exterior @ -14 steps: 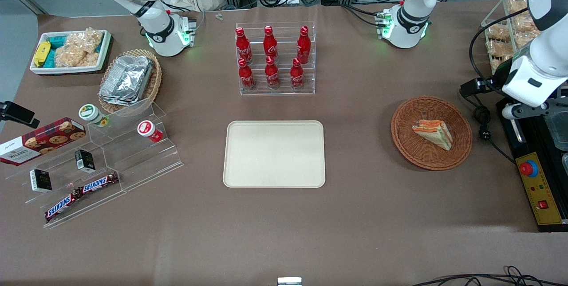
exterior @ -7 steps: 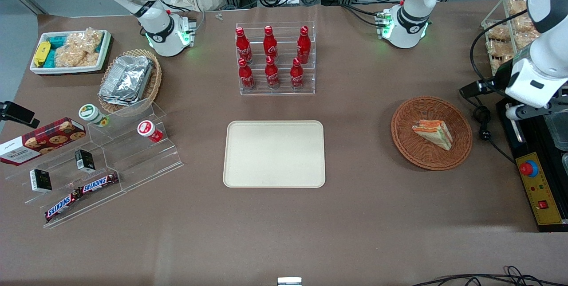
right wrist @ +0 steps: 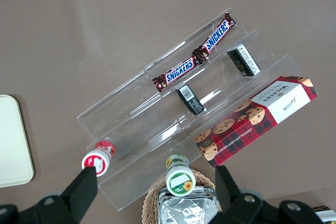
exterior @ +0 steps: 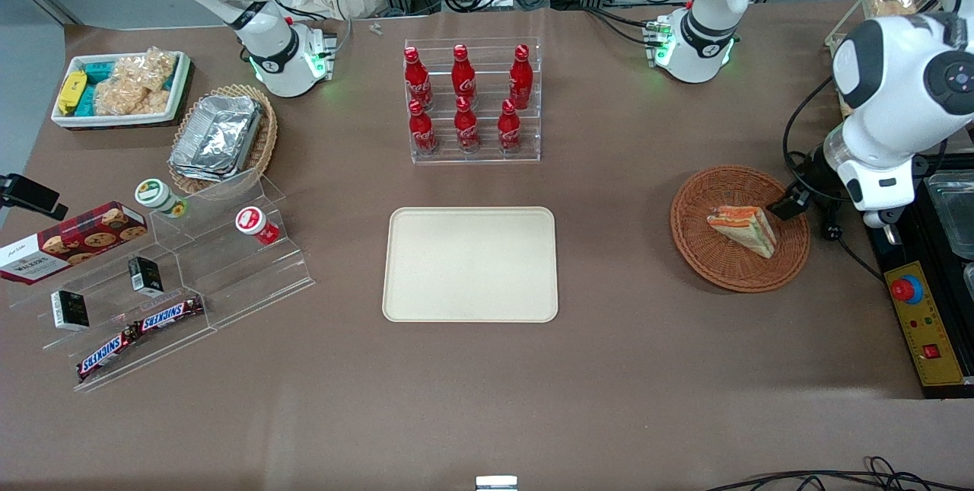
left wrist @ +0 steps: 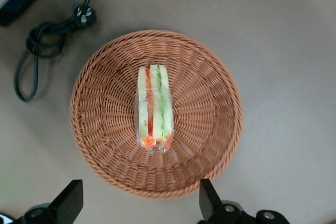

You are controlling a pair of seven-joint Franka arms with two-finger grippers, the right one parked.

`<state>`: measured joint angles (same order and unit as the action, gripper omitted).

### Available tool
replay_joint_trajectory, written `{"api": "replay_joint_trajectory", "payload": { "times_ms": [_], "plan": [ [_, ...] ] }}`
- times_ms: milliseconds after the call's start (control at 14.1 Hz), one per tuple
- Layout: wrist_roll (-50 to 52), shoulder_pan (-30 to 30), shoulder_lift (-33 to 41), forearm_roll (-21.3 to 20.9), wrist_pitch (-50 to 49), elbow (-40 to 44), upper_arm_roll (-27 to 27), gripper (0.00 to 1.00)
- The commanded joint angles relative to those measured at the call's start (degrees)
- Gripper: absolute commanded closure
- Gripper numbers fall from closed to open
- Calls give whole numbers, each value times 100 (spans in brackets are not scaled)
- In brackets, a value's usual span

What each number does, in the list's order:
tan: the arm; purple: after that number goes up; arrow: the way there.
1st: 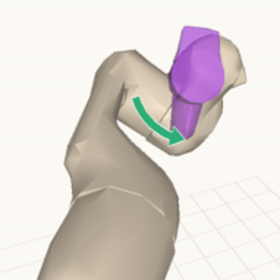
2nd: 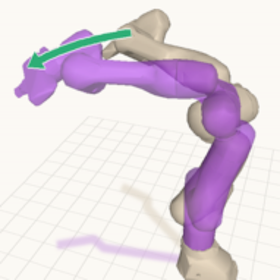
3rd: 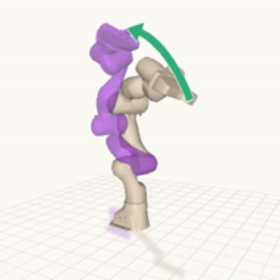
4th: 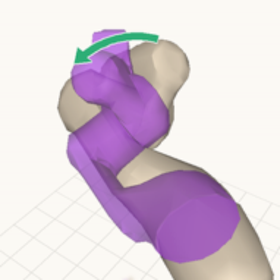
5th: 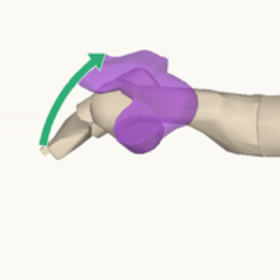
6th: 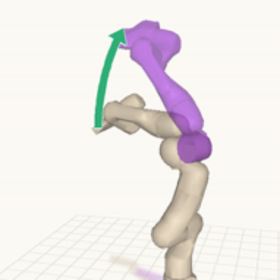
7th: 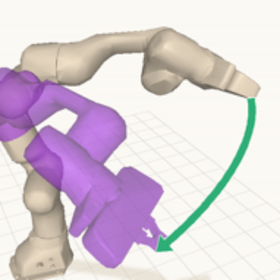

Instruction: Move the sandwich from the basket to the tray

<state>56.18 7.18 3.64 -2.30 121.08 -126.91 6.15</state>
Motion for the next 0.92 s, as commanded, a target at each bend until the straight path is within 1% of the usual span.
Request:
{"api": "replay_joint_trajectory", "payload": {
  "times_ms": [0, 142, 426, 639, 852],
  "plan": [
    [742, 21, -441, -25, 537, -71, -219, 0],
    [1270, 21, -767, -34, 942, -159, -220, 0],
    [1947, 3, -1163, -34, 1277, -150, -220, 0],
    [2063, 3, -1208, -34, 1330, -211, -220, 0],
    [2063, 12, -1129, -42, 1540, -509, -220, 0]
  ]
}}
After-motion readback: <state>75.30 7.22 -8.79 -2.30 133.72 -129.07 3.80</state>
